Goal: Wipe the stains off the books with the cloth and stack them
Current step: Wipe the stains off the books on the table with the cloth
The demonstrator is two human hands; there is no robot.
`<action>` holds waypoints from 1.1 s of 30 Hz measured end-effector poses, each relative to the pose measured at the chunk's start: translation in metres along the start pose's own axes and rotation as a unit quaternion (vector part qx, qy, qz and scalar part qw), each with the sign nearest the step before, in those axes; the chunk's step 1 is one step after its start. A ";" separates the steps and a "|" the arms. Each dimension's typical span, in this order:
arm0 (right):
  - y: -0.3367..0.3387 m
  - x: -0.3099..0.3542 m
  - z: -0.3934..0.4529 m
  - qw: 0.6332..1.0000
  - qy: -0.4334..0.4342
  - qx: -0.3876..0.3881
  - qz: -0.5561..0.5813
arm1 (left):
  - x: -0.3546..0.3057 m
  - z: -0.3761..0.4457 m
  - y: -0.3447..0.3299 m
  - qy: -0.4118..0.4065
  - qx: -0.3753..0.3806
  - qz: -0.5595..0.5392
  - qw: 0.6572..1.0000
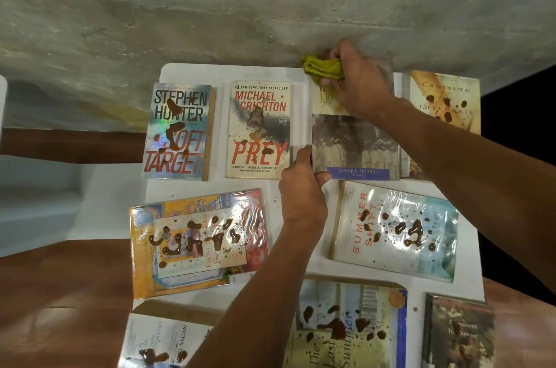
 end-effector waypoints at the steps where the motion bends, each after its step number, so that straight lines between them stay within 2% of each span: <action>1: 0.001 0.001 0.001 1.000 0.006 0.003 -0.007 | 0.001 0.000 -0.001 0.003 -0.001 -0.002 1.000; 8: -0.001 -0.007 0.004 1.000 -0.008 -0.005 -0.025 | 0.001 0.001 0.001 -0.004 -0.007 -0.005 1.000; 19: -0.022 -0.018 -0.037 0.998 0.017 0.039 0.049 | -0.006 -0.005 0.004 -0.046 -0.023 0.000 0.999; 24: -0.024 -0.013 -0.062 0.997 0.030 0.052 0.054 | 0.000 -0.016 0.003 -0.021 -0.036 -0.003 0.999; 28: -0.028 -0.011 -0.081 0.995 0.026 0.078 0.056 | 0.003 -0.029 0.008 -0.014 -0.063 -0.044 0.997; 33: -0.023 -0.003 -0.100 0.995 0.038 0.070 0.066 | 0.004 -0.047 0.014 0.028 -0.106 -0.091 0.990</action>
Point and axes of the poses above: each hand's wrist, its own z-axis towards the middle knuckle, its own y-axis out of the back of the hand, x = y × z, the point moved 10 cm from there along z, towards the middle knuckle, and after that the axes turned 8 degrees about -z, right-handed, at the moved point
